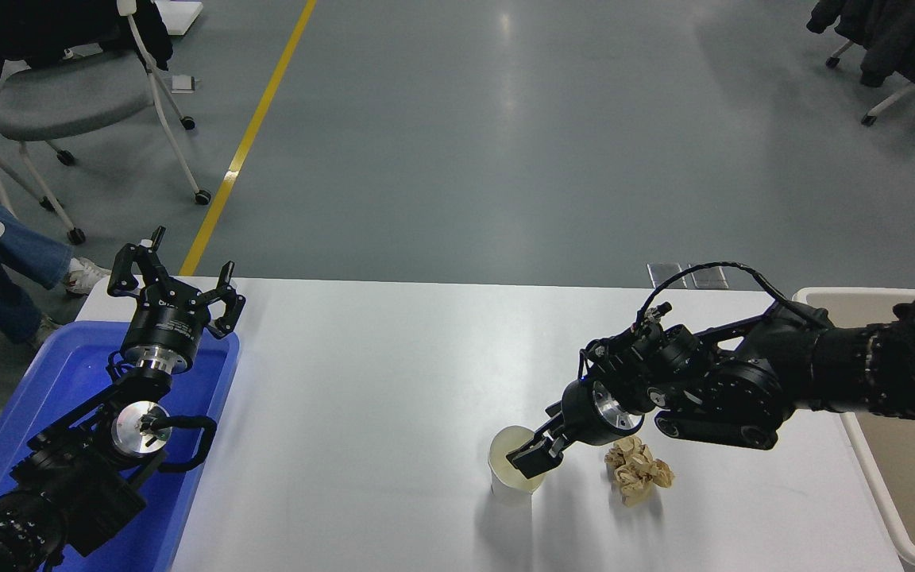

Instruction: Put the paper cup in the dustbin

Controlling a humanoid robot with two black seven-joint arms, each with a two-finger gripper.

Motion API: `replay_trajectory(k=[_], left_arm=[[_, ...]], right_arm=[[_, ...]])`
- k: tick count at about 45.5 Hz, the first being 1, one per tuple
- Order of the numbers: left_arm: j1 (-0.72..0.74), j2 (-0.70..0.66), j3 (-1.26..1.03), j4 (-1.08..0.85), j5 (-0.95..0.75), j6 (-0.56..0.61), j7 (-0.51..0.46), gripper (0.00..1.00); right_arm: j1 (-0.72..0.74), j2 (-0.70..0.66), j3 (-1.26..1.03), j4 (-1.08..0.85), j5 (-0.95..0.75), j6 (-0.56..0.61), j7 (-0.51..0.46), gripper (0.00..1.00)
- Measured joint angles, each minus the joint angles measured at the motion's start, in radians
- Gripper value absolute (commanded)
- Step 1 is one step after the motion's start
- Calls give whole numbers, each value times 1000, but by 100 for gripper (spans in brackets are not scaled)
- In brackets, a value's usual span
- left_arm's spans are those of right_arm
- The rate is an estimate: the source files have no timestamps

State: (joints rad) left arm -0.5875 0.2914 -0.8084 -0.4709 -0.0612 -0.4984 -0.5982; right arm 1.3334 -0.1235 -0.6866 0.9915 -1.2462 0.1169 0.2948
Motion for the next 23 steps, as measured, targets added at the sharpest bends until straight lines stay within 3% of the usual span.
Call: replay_trajectory(k=[23], left_arm=[[0,0,0,0,0,0,0,100]], right_arm=[[30,15,-49,-24,-7,-27,19,0]])
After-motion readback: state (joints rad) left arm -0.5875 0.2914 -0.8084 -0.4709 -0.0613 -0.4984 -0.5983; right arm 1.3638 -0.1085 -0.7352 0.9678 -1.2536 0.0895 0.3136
